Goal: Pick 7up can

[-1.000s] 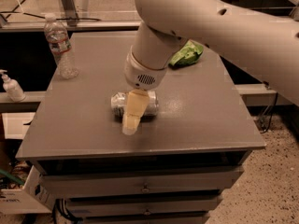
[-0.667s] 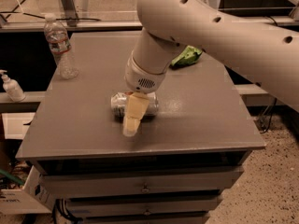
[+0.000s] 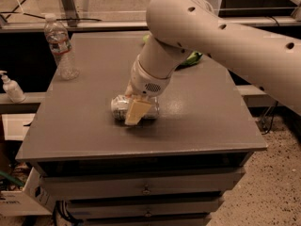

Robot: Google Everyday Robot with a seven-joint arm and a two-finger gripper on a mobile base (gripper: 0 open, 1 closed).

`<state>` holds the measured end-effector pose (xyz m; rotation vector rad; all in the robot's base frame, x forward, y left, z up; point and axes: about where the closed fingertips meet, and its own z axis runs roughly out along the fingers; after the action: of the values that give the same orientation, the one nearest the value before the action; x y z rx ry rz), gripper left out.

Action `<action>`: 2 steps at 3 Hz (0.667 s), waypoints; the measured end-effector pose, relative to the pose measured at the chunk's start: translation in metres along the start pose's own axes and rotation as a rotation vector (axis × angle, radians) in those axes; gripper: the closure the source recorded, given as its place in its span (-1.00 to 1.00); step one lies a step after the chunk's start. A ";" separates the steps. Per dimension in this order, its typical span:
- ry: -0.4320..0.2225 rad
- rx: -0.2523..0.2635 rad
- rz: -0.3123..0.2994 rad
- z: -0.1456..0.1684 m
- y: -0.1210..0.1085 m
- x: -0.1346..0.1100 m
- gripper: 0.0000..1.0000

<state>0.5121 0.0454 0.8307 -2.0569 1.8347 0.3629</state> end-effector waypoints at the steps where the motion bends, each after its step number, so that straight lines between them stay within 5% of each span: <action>1: -0.008 0.000 -0.023 -0.003 0.001 0.002 0.28; 2: -0.022 0.021 -0.040 -0.022 -0.003 0.001 0.77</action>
Offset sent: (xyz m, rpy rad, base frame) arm 0.0072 -0.0212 0.0436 0.0449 -0.0654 0.0329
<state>0.5139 0.0351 0.8507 -2.0648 1.7745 0.3528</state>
